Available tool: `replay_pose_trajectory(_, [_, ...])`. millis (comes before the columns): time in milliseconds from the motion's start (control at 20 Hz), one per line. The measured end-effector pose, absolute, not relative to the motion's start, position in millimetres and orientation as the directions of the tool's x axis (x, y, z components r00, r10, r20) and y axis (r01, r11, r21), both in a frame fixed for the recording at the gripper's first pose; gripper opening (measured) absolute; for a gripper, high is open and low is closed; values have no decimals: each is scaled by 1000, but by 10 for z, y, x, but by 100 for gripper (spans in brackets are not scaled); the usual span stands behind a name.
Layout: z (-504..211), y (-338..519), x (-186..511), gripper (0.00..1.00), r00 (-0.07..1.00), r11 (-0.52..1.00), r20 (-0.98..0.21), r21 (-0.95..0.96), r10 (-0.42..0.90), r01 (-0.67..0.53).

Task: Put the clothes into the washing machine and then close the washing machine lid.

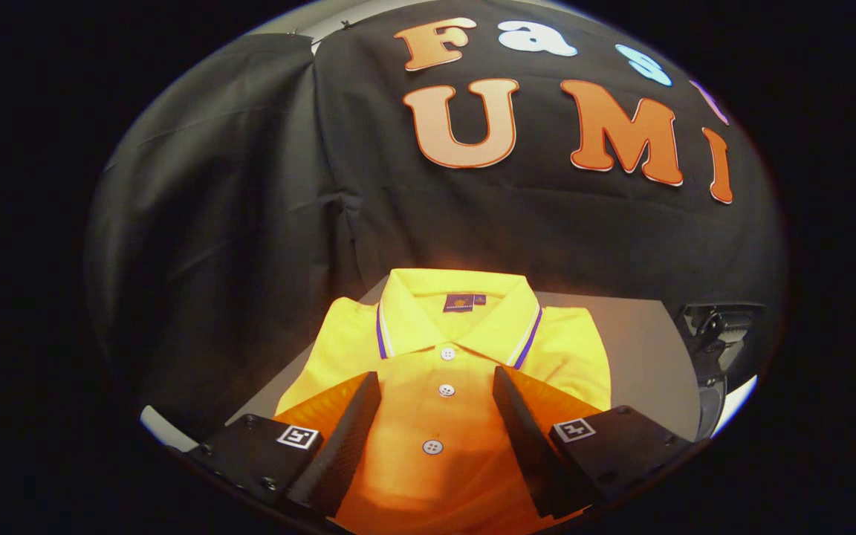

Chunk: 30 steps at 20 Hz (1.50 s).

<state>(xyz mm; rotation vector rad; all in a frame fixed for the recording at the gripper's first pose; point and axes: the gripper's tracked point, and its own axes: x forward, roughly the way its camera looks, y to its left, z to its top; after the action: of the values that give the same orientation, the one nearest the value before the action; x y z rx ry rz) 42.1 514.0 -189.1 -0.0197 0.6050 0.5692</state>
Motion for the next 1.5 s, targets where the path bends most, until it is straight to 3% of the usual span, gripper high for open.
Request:
replay_pose_trajectory(350, [-1964,5155,430,94,634,804,-550,125,543,-581])
replay_pose_trajectory(750, [-1942,5237,396,21,592,758,-528,166,609,-631])
replay_pose_trajectory(800, [-1915,5226,370,17,604,755,-509,153,613,-638])
replay_pose_trajectory(1150, [-1704,5166,343,15,645,742,-376,231,665,-630])
replay_pose_trajectory(1500, [-1023,5013,182,15,673,694,-175,240,719,-679])
